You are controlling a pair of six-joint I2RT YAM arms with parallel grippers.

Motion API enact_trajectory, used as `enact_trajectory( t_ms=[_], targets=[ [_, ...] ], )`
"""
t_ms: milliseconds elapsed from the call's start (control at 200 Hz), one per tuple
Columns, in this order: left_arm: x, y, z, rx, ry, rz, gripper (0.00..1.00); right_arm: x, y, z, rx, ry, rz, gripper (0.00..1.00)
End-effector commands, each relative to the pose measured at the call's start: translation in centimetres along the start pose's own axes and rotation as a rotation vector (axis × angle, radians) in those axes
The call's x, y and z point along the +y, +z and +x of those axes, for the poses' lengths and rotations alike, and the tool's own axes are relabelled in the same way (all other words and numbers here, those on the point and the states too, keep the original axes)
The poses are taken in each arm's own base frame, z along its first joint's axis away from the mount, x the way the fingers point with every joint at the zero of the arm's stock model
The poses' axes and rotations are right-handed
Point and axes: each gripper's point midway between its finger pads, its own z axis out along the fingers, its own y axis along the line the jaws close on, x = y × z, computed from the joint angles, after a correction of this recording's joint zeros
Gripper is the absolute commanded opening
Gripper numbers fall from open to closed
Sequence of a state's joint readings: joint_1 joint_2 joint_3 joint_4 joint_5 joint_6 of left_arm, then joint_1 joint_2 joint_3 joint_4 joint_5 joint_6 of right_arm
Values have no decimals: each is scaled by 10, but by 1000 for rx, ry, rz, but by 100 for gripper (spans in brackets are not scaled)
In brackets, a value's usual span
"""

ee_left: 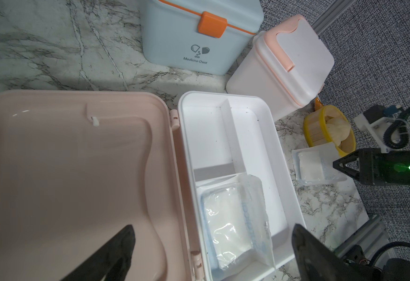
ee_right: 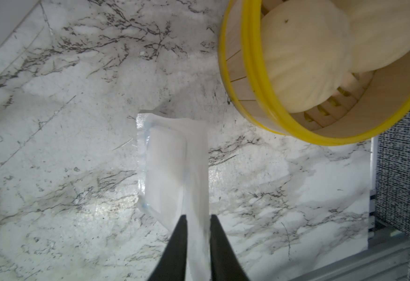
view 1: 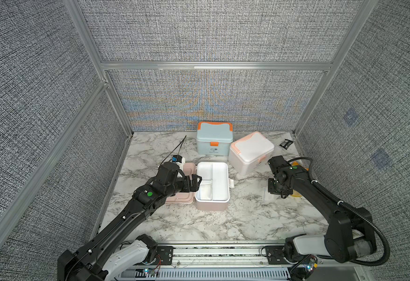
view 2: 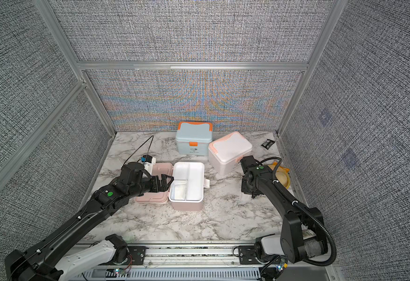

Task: Open first aid kits and take out gauze
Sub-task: Place the gauze at the center of the board, then pick up the gauze from the first aid kit.

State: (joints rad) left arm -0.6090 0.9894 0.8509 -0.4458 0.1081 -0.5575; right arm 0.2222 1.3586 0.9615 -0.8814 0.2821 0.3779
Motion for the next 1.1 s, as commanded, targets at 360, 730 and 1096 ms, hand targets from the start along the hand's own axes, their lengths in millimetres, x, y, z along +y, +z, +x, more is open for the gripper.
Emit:
enact_trajectory(
  t_ms=[360,730,1096],
  targets=[
    [1,-5,1,-42,-17,20,100,37,-79,-3,-254,46,-402,79],
    [12,-6,19,-48,-33,22,100,135,-137,22,-284,-88,-834,76],
    [12,-1,37,15,-48,47,99,228,-168,28,-264,-260,-879,50]
  ],
)
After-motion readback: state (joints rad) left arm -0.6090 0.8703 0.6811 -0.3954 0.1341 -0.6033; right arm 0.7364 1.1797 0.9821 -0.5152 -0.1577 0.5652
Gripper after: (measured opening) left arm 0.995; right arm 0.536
